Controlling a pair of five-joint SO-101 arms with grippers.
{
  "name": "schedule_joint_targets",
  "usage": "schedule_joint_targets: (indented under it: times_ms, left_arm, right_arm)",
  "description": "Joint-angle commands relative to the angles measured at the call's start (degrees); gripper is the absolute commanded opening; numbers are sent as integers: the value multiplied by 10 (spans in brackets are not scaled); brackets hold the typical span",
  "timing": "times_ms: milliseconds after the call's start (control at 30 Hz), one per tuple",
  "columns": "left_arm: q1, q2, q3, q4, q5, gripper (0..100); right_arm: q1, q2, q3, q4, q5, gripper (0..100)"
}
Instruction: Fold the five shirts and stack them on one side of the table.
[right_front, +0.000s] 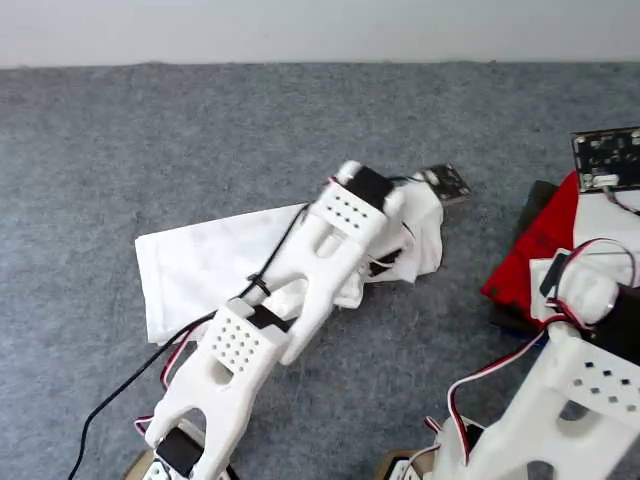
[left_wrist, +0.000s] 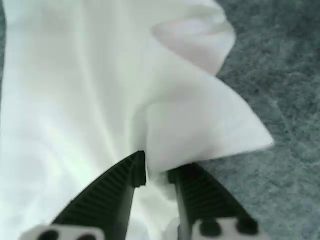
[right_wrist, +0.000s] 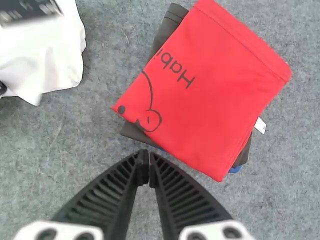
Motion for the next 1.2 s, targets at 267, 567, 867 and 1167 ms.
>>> schedule_joint_targets:
  times_ms: [267, 567, 867, 1167]
  left_arm:
    - [-92, 0, -73, -25, 3, 179]
    - [-148, 27, -113, -45, 2, 179]
    - [-136, -9, -182, 12, 6, 175]
    - [-86, -154, 80, 7, 3, 175]
  right_arm:
    - [7, -3, -3, 22, 4, 9]
    - [7, -7, -3, 22, 4, 9]
    - [7, -8, -3, 23, 3, 9]
    - [5, -3, -2, 23, 5, 9]
